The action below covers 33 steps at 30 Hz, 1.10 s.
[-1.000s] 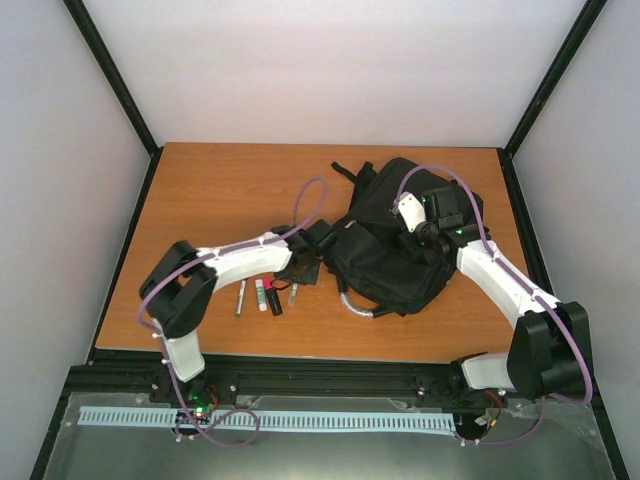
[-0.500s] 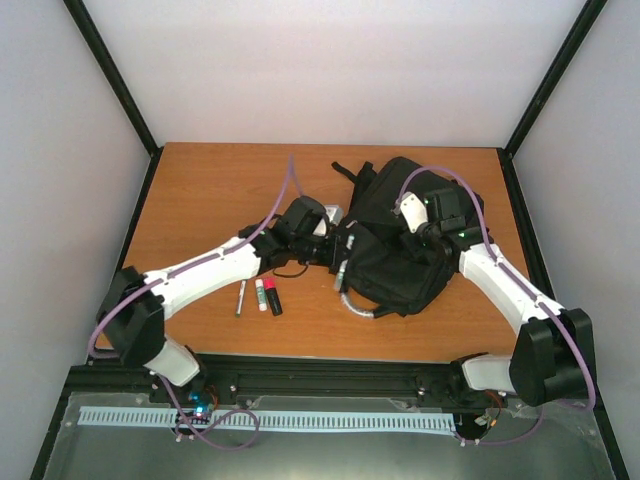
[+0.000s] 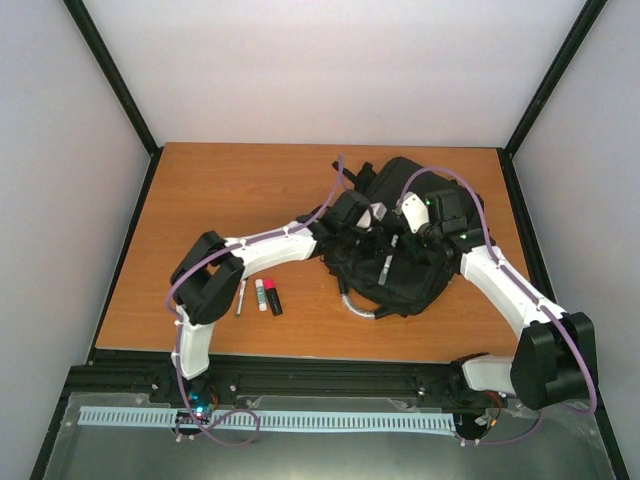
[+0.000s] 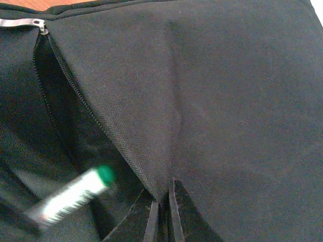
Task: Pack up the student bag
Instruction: Place the stationery in the student bag.
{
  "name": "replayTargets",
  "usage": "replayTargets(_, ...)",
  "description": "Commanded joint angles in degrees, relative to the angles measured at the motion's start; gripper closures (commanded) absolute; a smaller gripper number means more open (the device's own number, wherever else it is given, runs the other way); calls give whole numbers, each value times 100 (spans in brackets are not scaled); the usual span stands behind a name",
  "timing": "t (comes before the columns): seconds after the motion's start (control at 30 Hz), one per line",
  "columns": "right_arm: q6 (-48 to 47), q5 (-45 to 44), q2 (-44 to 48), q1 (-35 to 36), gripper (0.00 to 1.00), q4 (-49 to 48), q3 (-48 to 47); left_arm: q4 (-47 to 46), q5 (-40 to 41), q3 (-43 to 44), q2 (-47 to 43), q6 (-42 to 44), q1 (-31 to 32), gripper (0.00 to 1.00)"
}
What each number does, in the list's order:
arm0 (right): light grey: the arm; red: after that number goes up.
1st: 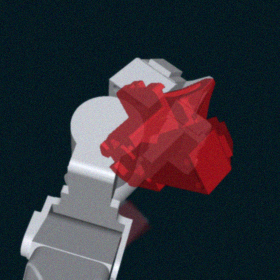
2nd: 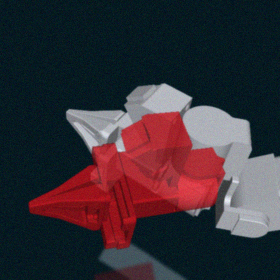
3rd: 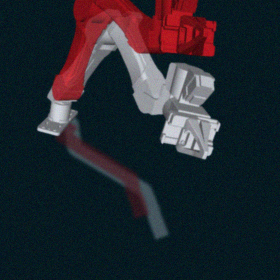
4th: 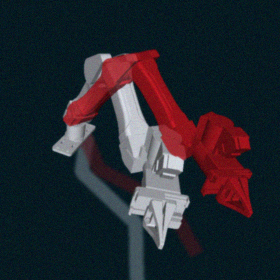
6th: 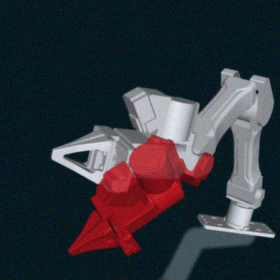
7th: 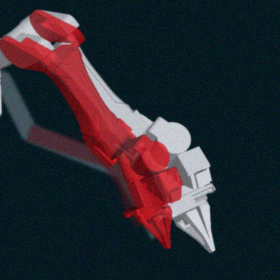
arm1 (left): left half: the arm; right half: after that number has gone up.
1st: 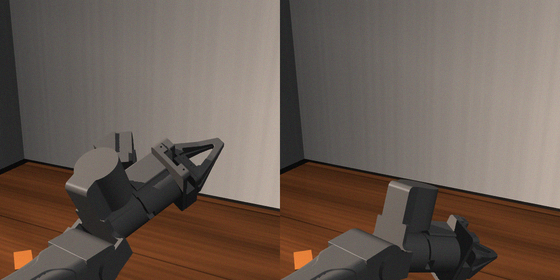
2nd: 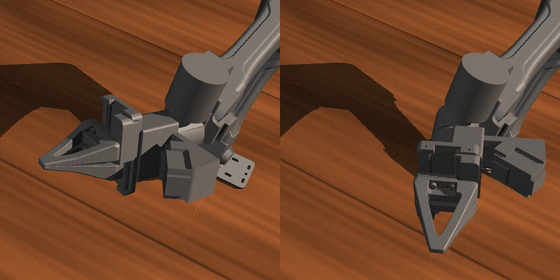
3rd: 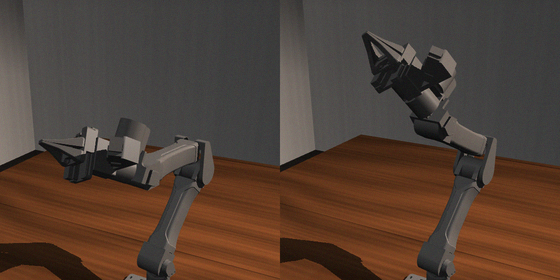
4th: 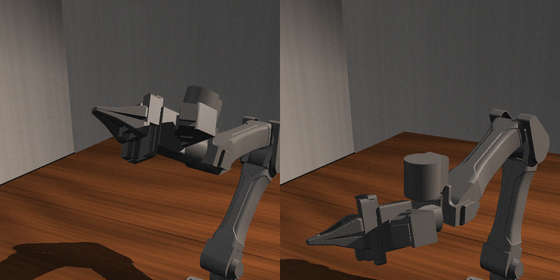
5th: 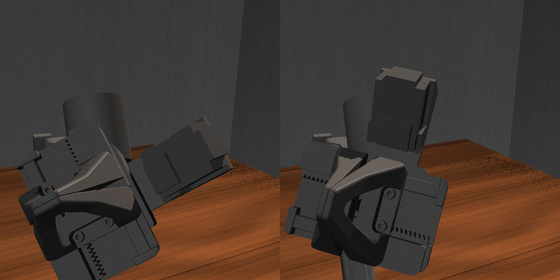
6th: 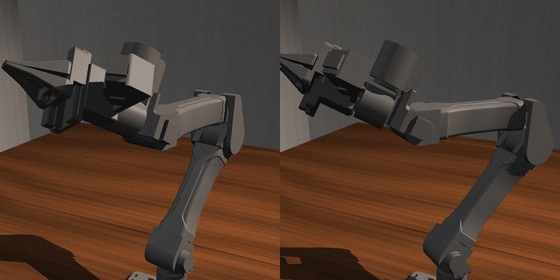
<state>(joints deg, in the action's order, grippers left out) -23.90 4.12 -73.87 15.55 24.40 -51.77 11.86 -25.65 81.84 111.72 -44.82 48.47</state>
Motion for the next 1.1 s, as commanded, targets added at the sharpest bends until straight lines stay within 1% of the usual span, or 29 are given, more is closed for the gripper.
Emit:
replayTargets(0.0,108,28,241,-49,97,-243,9,145,-102,897,497,-113,92,99)
replayTargets(0.17,104,26,246,-48,97,-251,15,1028,384,1871,1081,175,93,99)
replayTargets(0.3,93,26,216,-50,97,-245,17,1475,708,2332,1418,431,154,99)
replayTargets(0.33,88,26,207,-58,97,-243,18,1631,767,2451,1485,507,181,95)
replayTargets(0.4,89,33,208,-58,97,-243,19,1954,916,2584,1525,600,216,75)
replayTargets(0.43,85,36,200,-53,97,-245,20,2017,1014,2567,1474,624,233,68)
replayTargets(0.47,82,36,197,-53,97,-242,18,2044,1125,2469,1342,656,260,63)
replayTargets(0.57,60,53,170,-60,97,-235,13,2075,1462,2213,940,758,352,55)
replayTargets(0.7,65,70,149,-60,97,-225,1,2183,1873,1754,430,827,560,53)
replayTargets(0.87,66,97,146,-52,97,-231,1,1830,1884,898,24,695,742,53)
replayTargets(1.0,65,115,136,-59,97,-219,-8,1787,2169,680,-19,845,794,52)
replayTargets(1.07,68,116,143,-58,97,-217,-3,1782,2361,650,-32,1100,796,52)
